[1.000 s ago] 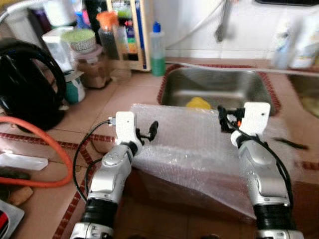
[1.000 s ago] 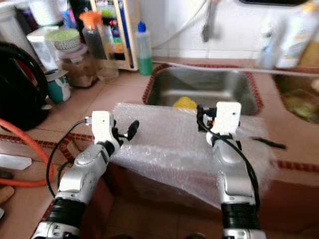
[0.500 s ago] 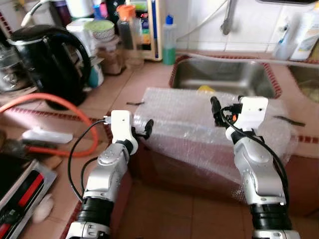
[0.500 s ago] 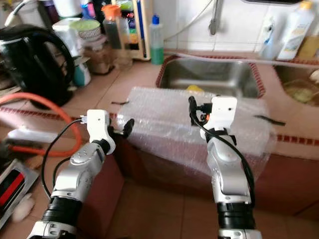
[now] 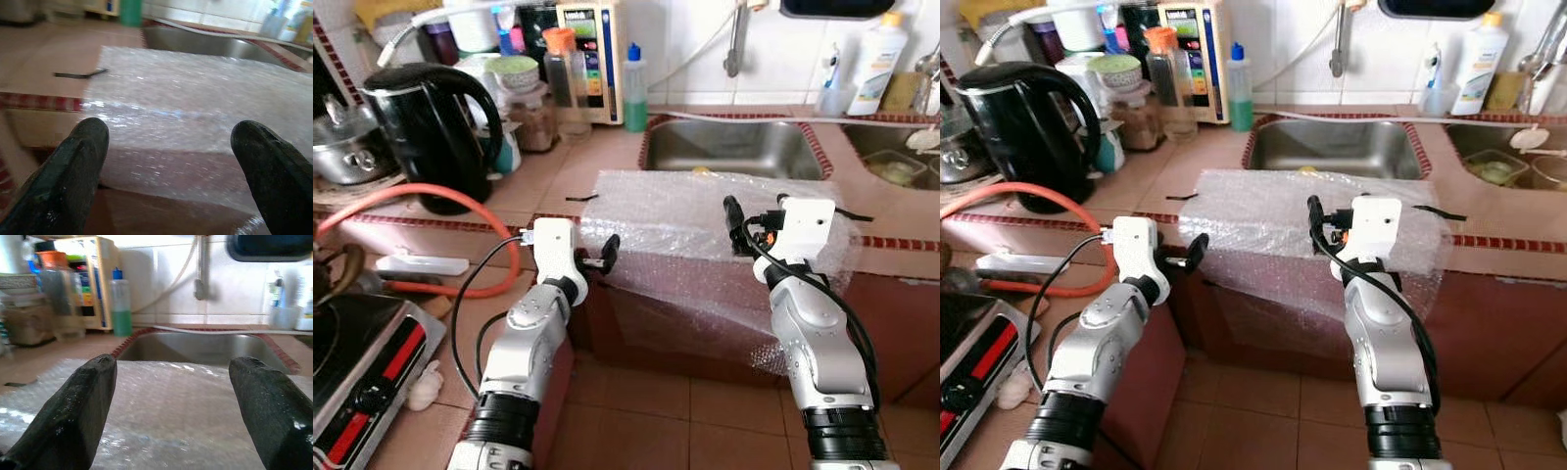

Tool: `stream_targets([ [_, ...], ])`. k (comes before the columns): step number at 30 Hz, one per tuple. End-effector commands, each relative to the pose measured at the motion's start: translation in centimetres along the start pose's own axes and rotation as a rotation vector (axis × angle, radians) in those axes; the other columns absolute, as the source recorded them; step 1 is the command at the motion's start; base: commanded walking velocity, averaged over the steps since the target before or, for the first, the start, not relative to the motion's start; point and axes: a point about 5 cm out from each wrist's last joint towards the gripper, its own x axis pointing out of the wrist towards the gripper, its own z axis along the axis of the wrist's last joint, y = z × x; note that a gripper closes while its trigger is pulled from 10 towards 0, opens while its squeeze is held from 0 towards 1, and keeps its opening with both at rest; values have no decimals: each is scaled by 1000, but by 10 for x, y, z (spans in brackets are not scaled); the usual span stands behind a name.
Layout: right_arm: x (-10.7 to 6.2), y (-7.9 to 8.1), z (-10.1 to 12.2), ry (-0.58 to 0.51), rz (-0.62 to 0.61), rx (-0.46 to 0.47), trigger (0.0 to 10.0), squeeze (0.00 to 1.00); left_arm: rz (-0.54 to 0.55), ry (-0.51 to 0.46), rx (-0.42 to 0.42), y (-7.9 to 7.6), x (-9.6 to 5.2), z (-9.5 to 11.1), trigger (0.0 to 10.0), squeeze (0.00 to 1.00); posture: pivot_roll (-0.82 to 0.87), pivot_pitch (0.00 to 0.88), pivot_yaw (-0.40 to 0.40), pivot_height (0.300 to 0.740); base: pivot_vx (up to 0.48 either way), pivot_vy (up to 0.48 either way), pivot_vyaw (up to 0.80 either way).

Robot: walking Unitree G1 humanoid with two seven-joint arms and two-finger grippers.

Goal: Kitchen organization

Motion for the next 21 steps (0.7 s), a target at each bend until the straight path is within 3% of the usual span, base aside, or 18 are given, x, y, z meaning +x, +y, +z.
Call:
stream_targets([
  [1,1,0,5,-14,2,-6,10000,0,-8,-16,-7,0,0,5,10000,0,-52,0,93,740,0,-307,0],
  [21,1,-2,1,12,-10,-5,10000,0,-49,1,-10,-4,-1,1,10000,0,-55,0,94,740,0,-471,0],
])
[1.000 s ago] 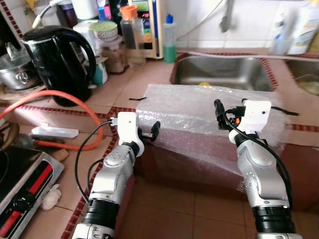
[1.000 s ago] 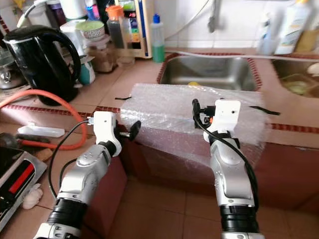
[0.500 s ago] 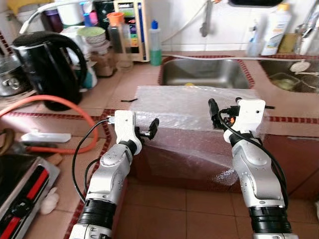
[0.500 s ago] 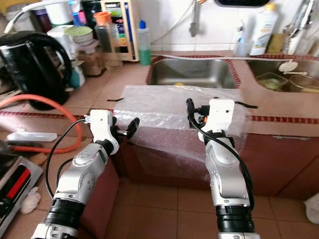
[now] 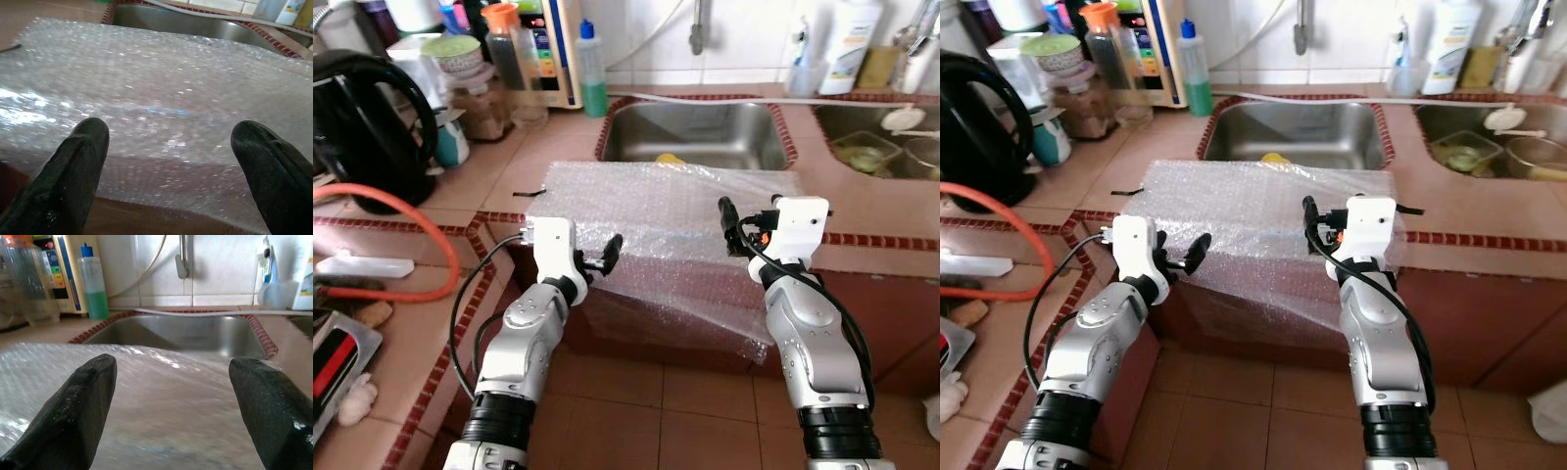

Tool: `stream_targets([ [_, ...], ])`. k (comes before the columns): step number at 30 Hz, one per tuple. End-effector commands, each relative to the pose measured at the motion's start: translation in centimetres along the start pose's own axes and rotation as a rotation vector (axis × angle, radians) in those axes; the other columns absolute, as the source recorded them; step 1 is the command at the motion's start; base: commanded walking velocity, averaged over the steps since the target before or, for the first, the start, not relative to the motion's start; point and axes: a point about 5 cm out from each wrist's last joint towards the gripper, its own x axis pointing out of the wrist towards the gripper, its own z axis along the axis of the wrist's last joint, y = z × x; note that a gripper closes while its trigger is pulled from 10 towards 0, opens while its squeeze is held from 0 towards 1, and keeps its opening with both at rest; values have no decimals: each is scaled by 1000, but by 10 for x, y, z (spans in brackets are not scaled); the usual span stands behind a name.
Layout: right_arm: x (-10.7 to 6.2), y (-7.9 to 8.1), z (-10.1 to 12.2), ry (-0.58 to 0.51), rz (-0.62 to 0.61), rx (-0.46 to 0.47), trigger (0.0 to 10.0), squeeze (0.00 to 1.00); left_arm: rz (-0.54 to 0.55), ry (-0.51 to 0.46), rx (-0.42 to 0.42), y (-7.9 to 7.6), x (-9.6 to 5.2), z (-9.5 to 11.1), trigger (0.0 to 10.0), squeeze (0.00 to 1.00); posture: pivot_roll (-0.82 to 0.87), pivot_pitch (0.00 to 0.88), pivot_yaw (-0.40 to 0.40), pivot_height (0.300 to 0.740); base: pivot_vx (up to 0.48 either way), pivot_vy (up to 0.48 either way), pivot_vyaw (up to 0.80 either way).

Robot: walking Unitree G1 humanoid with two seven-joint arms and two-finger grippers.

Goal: Kitchen organization

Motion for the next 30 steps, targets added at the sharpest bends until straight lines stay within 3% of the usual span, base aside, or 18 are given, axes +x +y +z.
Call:
stream_targets([
  [1,0,-4,3,-2,-15,-6,10000,0,-20,-5,5,-5,1,2,10000,0,-54,0,92,740,0,-480,0],
  [13,0,-5,1,14,-14,-5,10000,0,-19,6,2,-6,-1,-1,10000,0,-56,0,91,740,0,-480,0],
  [30,0,-4,-2,33,-17,-6,10000,0,-25,14,2,-6,-1,-2,10000,0,-60,0,94,740,0,-480,-685],
])
